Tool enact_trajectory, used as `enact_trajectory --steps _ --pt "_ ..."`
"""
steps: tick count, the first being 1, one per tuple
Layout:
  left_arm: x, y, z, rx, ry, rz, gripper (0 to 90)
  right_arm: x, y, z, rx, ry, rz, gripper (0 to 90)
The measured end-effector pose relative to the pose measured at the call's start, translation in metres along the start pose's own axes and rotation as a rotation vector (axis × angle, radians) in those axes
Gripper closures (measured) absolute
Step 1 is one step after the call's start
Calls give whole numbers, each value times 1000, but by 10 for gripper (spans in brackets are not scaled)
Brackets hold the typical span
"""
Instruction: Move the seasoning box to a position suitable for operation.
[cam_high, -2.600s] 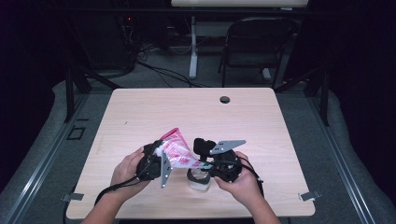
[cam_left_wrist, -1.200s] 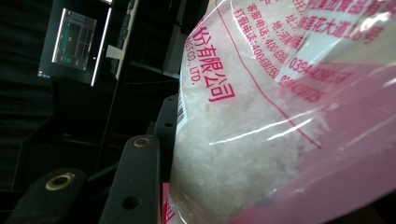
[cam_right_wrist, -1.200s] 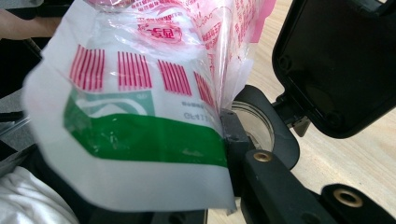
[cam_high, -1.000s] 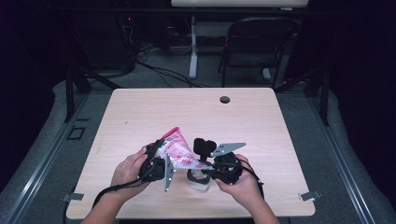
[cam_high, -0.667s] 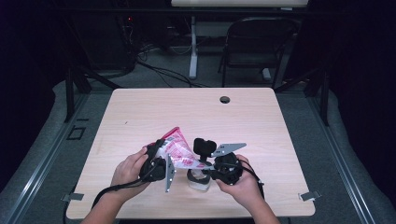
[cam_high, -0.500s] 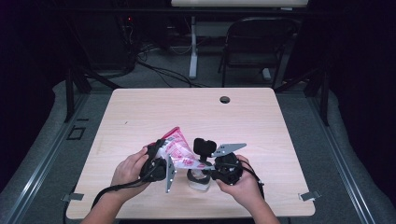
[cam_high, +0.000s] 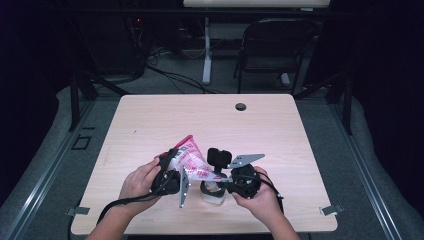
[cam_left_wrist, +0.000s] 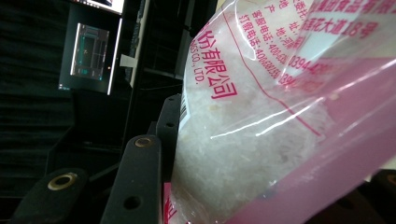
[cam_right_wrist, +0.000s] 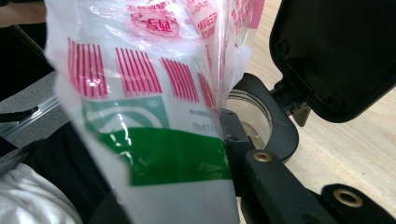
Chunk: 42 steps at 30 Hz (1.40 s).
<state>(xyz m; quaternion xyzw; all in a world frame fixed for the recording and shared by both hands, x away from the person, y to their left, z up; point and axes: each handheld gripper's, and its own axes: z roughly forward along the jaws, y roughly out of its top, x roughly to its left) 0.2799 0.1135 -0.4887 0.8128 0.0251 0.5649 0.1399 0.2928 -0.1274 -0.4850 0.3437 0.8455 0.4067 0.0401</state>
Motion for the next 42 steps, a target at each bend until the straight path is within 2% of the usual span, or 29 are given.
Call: enact_trajectory --steps 6,42 --pt "0 3 -1 -1 15 20 642 -1 -1 1 3 -1 3 898" --pt "1 6 -3 -4 44 57 648 -2 -2 3 9 -11 6 899"
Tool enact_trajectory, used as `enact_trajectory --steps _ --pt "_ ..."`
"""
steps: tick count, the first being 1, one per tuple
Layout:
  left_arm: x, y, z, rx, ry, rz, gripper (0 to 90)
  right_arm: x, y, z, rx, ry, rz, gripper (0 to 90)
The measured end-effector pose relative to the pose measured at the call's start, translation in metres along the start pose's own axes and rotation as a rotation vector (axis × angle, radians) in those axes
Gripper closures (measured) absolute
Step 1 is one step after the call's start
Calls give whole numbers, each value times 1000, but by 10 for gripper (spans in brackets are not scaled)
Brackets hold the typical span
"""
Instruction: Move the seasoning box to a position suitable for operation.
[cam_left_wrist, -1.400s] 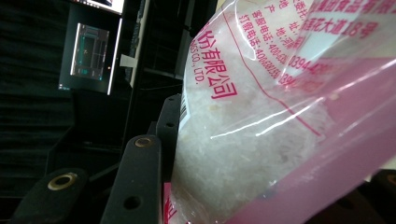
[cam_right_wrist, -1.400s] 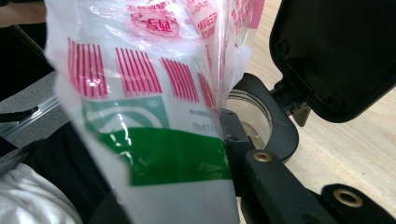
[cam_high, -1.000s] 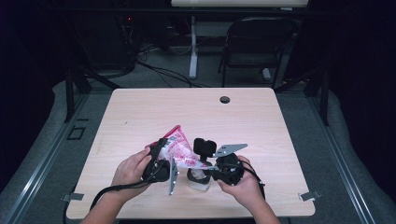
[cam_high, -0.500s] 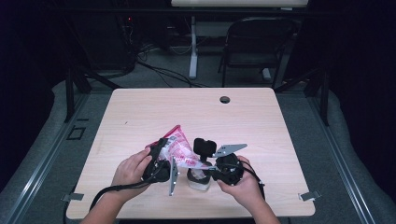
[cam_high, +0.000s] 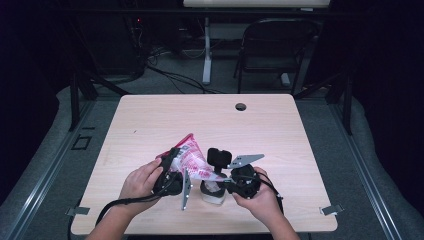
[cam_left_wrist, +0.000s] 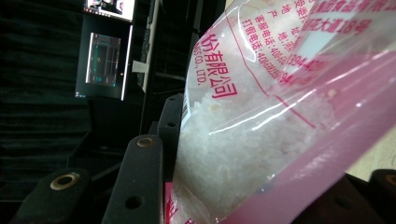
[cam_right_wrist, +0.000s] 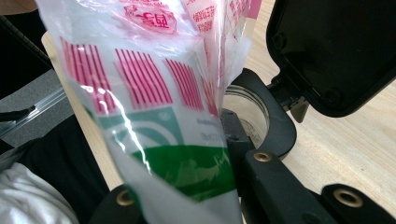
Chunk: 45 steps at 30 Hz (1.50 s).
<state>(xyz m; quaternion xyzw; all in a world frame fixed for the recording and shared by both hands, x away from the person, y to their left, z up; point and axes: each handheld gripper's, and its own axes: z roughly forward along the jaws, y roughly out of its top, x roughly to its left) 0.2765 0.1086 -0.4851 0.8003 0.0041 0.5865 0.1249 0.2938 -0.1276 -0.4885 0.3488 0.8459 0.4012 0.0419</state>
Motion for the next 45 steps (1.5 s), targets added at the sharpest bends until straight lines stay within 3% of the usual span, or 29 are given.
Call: enact_trajectory --steps 45 --pt "2 4 -3 -10 31 29 649 -1 -1 0 -2 -1 3 898"
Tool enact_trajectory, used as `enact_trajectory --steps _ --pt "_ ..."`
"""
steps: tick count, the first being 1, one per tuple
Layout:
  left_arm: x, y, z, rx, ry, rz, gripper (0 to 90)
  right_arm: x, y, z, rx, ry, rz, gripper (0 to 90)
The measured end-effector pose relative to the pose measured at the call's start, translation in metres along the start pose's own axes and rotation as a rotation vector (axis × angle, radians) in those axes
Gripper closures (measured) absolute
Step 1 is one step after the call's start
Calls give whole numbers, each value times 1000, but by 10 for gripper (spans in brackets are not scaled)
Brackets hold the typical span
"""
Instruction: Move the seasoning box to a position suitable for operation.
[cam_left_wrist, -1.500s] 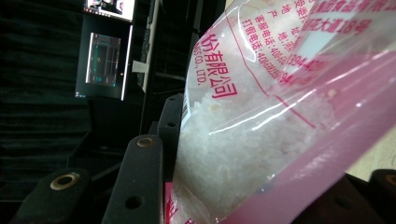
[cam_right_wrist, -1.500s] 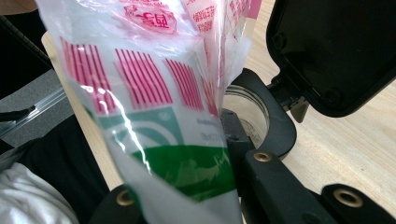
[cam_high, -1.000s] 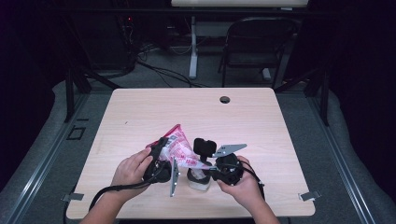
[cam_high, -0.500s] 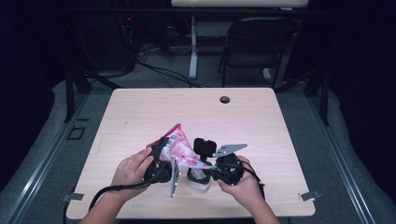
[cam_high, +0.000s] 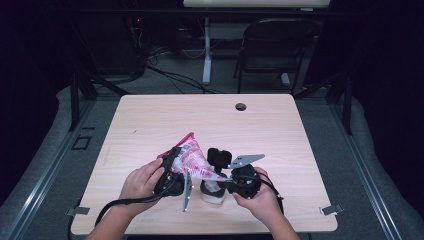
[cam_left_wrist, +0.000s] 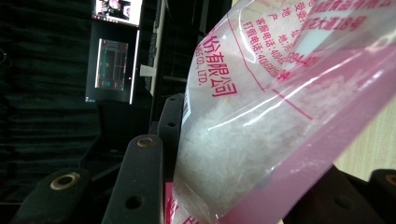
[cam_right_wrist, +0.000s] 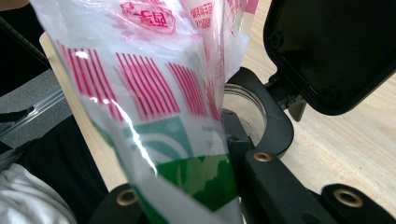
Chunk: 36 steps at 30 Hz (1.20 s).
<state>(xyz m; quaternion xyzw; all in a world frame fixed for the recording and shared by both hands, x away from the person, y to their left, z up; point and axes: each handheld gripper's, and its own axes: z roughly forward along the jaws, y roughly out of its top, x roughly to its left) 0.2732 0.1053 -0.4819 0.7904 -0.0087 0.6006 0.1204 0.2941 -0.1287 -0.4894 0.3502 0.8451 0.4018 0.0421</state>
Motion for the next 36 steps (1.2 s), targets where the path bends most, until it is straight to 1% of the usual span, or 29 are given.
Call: enact_trajectory --steps 8,10,20,27,28,36 --pt "0 0 0 -1 -1 1 649 0 0 0 0 -1 1 898" --pt "0 0 -1 2 -8 -4 648 0 0 0 1 -1 1 898" --pt "0 1 -1 -1 -2 4 651 0 0 0 2 -3 1 898" --pt "0 1 -1 -7 3 4 653 0 -1 0 1 -3 2 898" --pt "0 1 -1 -6 -1 -1 653 0 -1 0 0 -3 2 898" --pt "1 2 -1 -5 0 9 655 0 -1 0 0 -4 3 898"
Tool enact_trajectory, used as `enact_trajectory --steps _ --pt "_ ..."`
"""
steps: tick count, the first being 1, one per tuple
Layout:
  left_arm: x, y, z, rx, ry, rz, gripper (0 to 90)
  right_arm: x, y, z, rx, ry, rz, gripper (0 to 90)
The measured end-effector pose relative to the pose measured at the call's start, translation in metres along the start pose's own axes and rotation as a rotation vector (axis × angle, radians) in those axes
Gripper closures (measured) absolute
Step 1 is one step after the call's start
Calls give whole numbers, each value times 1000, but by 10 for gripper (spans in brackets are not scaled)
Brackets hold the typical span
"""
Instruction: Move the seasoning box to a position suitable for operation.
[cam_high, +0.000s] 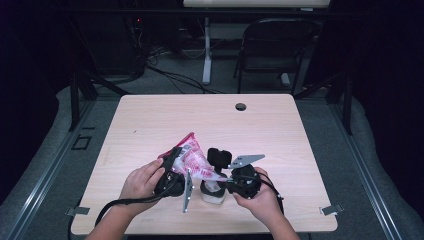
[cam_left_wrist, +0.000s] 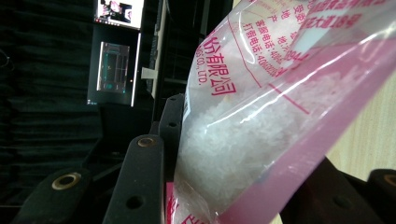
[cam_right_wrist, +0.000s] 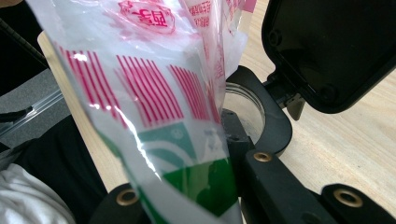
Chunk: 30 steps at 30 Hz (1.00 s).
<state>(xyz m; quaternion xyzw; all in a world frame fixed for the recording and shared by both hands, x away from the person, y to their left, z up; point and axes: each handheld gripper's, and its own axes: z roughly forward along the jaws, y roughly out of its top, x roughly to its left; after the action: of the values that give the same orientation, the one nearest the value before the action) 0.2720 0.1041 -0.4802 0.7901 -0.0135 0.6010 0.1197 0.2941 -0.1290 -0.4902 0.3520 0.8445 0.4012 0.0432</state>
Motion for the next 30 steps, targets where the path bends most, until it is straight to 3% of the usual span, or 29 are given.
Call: enact_trajectory --steps 18,30 --pt "0 1 0 -3 7 8 656 0 0 0 7 -3 -5 898" --pt "0 3 -1 -2 26 37 657 0 0 1 8 -4 -6 899"
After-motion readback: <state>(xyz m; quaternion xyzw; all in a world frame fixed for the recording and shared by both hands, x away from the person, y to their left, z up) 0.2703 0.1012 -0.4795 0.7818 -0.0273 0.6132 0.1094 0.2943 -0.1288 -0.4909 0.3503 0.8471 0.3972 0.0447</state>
